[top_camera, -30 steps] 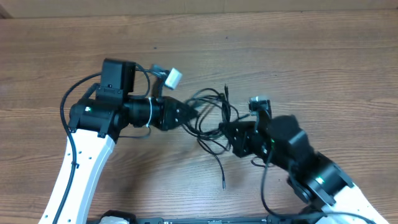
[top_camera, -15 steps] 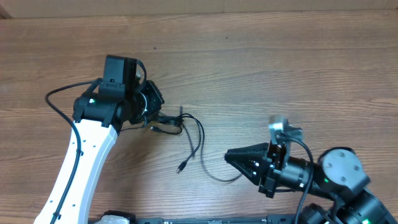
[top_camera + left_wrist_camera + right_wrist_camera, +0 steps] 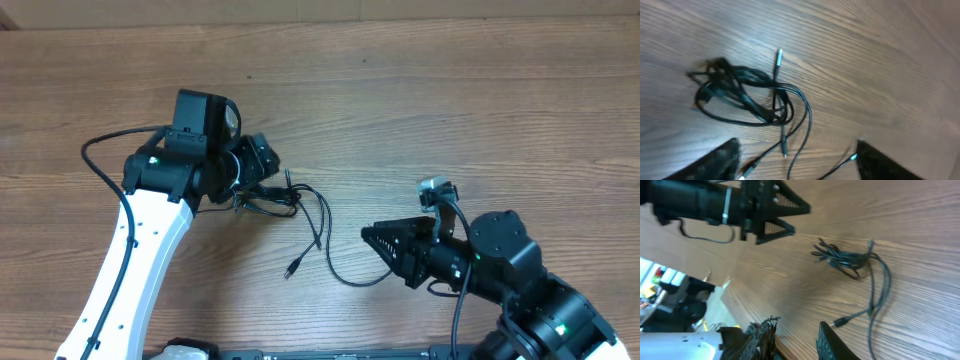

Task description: Untangle cables

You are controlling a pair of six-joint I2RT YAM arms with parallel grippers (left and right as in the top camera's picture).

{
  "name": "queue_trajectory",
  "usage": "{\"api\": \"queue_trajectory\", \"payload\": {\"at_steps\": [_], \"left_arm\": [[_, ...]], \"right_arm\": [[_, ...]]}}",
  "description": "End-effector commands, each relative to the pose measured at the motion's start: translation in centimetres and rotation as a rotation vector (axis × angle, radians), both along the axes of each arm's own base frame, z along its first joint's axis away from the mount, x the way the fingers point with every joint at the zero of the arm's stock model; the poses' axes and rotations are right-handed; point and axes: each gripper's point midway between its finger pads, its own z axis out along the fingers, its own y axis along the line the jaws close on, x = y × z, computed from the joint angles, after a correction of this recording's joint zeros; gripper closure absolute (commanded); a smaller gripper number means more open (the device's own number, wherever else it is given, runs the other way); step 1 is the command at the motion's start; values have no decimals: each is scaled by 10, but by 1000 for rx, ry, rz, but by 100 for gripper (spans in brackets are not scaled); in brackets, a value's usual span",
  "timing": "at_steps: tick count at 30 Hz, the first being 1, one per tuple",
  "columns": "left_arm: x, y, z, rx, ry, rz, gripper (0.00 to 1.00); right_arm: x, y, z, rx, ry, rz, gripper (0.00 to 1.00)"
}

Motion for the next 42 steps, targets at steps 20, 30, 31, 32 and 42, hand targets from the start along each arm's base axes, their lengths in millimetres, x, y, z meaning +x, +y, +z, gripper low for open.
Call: {"api": "queue_trajectory", "payload": {"at_steps": [20, 30, 31, 32, 42], "left_arm": [[-15, -9, -92, -8, 486, 448, 49], [-7, 16, -104, 136, 428, 497, 47], [-5, 16, -106, 135, 427, 497, 54], [-3, 15, -108, 133, 424, 496, 59], [2, 19, -123, 166, 432, 505, 96]], "right_arm": [[8, -15, -31, -131, 71, -88, 74], [14, -10, -59, -198, 162, -86, 71], [15, -9, -63, -200, 187, -92, 66], [17, -7, -69, -199, 229, -111, 62], [18, 41, -104, -31, 671, -135, 9]]}}
